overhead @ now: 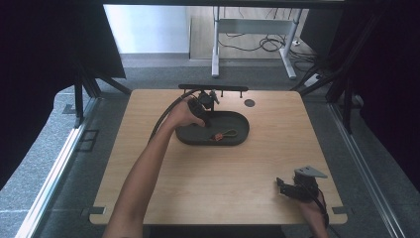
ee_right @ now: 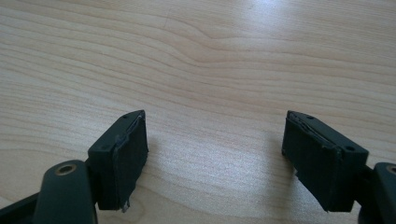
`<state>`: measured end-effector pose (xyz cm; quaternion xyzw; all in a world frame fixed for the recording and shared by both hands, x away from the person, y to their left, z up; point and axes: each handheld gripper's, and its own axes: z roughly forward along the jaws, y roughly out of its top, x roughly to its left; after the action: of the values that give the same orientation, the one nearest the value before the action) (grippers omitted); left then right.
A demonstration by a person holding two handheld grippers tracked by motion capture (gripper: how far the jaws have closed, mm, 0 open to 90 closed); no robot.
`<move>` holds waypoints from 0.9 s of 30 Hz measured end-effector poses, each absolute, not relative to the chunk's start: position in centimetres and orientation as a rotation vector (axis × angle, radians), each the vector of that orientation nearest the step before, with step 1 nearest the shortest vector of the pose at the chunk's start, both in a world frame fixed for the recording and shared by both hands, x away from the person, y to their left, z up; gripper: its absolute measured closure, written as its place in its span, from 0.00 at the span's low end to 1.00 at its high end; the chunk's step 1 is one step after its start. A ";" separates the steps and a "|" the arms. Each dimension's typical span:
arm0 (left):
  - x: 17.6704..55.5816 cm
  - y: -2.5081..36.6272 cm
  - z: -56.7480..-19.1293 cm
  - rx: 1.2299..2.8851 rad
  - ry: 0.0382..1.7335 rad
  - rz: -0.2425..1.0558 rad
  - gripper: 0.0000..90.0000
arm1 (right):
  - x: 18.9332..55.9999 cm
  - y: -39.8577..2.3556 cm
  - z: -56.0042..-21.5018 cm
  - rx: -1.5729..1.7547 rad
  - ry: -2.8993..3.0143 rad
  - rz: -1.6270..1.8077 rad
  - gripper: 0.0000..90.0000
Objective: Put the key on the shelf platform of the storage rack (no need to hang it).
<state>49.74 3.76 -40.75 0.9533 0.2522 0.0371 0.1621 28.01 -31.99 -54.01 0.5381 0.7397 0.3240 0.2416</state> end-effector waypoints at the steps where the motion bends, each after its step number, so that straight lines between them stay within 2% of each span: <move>1: 49.6 3.9 -40.6 2.719 0.712 0.105 0.66 | 28.0 -32.0 -54.0 1.471 2.023 0.886 0.26; 10: 47.2 5.2 -39.5 2.684 0.662 0.134 0.59 | 28.1 -31.9 -54.0 1.468 2.024 0.886 0.25; 27: 39.5 9.9 -38.9 2.559 0.623 0.192 0.57 | 28.1 -31.9 -54.0 1.474 2.022 0.884 0.25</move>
<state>39.47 9.86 -38.90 0.9388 0.2284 0.0705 0.2480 28.13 -31.92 -54.03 0.5390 0.7393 0.3234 0.2416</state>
